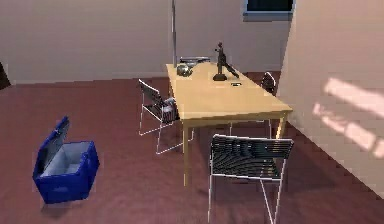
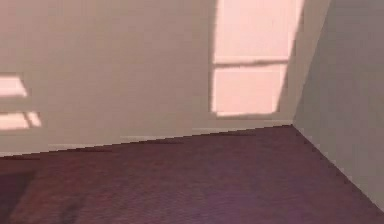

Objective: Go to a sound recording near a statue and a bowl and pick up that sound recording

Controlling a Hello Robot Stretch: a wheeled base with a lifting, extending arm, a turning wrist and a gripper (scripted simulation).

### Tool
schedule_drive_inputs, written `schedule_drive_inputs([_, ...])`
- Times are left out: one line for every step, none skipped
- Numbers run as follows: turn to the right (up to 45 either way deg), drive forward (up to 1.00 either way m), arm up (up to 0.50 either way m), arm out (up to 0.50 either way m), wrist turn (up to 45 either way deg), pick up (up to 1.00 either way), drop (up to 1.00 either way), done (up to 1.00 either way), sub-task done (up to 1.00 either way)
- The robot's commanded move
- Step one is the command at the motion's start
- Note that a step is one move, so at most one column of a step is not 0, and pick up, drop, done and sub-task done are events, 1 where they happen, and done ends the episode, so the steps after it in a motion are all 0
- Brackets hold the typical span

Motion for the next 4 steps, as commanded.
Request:
schedule_drive_inputs([-9.0,0.0,0.0,0.0,0.0,0.0,0.0,0.0,0.0])
schedule_drive_inputs([0.0,0.5,0.0,0.0,0.0,0.0,0.0,0.0,0.0])
schedule_drive_inputs([-45.0,0.0,0.0,0.0,0.0,0.0,0.0,0.0,0.0])
schedule_drive_inputs([-21.0,0.0,0.0,0.0,0.0,0.0,0.0,0.0,0.0])
